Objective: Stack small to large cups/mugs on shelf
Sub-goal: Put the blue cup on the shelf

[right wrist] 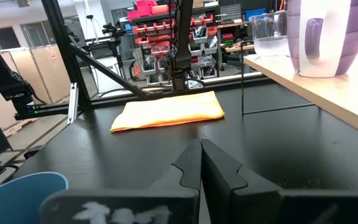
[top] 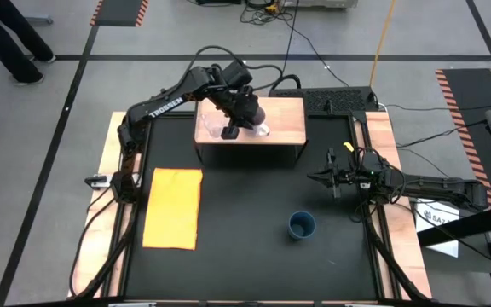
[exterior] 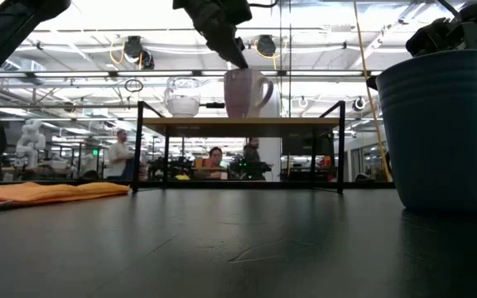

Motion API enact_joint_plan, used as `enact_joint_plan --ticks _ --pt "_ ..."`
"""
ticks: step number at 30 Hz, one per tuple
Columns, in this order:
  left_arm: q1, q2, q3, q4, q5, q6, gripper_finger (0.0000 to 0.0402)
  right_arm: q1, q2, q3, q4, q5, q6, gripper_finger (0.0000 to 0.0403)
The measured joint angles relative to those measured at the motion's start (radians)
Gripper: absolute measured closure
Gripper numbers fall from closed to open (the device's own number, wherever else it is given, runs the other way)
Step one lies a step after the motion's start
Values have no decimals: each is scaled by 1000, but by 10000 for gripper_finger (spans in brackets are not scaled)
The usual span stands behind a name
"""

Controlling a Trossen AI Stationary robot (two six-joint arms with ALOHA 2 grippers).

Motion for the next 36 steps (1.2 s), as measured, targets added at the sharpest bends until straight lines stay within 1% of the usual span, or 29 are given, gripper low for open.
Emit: enact_joint_plan --ticks 5,8,11,20,24,27,30,36 --pt "0 0 0 -8 1 -35 315 0 0 0 0 0 0 403" --pt "1 0 0 -8 -12 -52 298 0 0 0 0 0 2 403" --pt "1 0 0 -8 -23 -70 260 0 0 0 0 0 3 403" --pt "1 0 0 -8 -59 -75 113 0 0 0 0 0 3 403" --pt "0 0 0 -15 -61 -67 74 0 0 0 0 0 3 403" --pt "-5 -1 0 -16 -62 -50 61 0 0 0 0 0 3 403" --pt "-9 -26 0 -17 -61 -37 62 0 0 0 0 0 3 403" --pt "-13 -133 0 -17 -53 -47 70 0 0 0 0 0 3 403"
